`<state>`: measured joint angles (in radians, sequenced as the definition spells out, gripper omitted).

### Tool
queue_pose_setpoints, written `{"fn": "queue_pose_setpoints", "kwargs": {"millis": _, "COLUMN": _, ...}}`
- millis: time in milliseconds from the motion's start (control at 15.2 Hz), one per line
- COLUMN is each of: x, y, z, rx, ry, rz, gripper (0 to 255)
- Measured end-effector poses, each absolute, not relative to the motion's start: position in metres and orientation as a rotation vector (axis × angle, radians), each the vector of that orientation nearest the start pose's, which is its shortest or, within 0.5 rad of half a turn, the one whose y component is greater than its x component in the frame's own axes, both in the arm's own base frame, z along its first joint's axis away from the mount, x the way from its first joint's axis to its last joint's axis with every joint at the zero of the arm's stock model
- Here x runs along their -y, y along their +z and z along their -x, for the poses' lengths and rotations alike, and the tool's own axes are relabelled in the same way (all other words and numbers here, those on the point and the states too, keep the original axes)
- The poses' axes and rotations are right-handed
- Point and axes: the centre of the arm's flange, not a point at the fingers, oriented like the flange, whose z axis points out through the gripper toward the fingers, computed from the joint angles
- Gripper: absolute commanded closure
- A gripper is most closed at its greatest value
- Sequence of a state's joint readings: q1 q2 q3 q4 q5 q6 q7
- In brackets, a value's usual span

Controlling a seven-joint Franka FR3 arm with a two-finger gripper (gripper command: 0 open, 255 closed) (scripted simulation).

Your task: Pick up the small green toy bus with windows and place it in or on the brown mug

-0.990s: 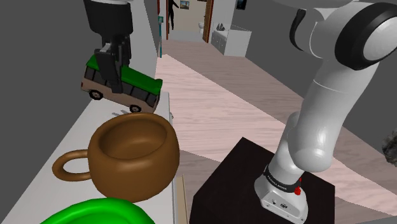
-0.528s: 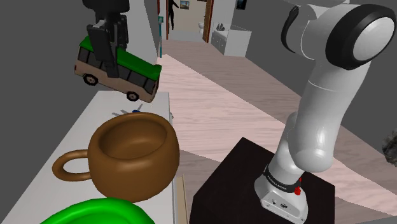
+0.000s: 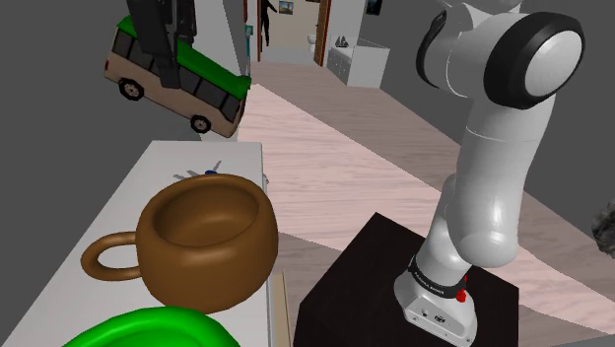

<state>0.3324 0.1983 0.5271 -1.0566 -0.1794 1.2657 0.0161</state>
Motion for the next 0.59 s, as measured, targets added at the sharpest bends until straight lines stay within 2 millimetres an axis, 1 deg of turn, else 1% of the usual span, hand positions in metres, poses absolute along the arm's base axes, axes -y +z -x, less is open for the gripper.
{"fn": "queue_pose_setpoints", "kwargs": {"millis": 198, "x": -0.381, "y": 0.744, "z": -0.416, "rx": 1.208, "ry": -0.097, "rz": 2.952, "gripper": 255}}
{"fn": "queue_pose_setpoints", "kwargs": {"millis": 264, "x": -0.384, "y": 0.748, "z": -0.411, "rx": 1.208, "ry": -0.097, "rz": 2.953, "gripper": 255}}
{"fn": "queue_pose_setpoints", "kwargs": {"millis": 462, "x": -0.407, "y": 0.753, "z": -0.387, "rx": 1.208, "ry": -0.096, "rz": 2.952, "gripper": 255}}
{"fn": "queue_pose_setpoints", "kwargs": {"millis": 594, "x": -0.421, "y": 0.752, "z": -0.368, "rx": 1.208, "ry": -0.096, "rz": 2.953, "gripper": 255}}
